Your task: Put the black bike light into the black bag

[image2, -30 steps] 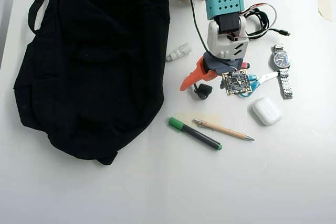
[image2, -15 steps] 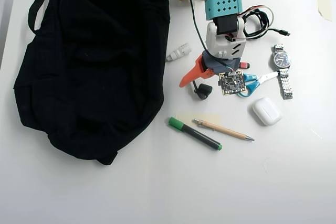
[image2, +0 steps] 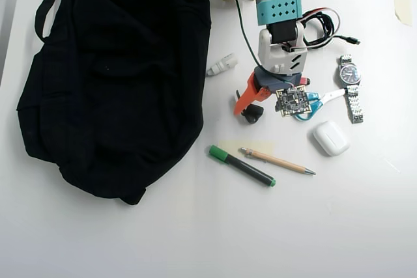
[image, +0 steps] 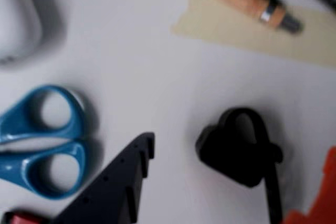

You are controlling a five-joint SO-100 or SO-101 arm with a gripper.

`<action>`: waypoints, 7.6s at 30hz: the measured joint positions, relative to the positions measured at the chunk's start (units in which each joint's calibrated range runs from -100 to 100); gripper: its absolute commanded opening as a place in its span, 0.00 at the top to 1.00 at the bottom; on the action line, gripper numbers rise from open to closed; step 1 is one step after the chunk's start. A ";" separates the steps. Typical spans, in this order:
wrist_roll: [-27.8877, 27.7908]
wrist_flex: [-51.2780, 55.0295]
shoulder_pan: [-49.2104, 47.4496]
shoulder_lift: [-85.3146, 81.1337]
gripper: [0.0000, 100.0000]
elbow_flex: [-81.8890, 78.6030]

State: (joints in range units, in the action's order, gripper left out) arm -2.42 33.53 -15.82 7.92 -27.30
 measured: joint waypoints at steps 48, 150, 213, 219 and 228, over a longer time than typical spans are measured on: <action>0.93 -13.38 3.45 4.09 0.71 -6.57; -6.30 -5.45 36.62 -27.94 0.85 -11.01; 2.20 28.29 0.59 -106.09 0.98 -71.25; 0.59 31.36 1.10 -106.09 0.98 -71.25; 0.49 31.36 1.10 -106.09 0.98 -71.25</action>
State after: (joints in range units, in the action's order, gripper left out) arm -1.93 64.89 -14.72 -98.17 -98.55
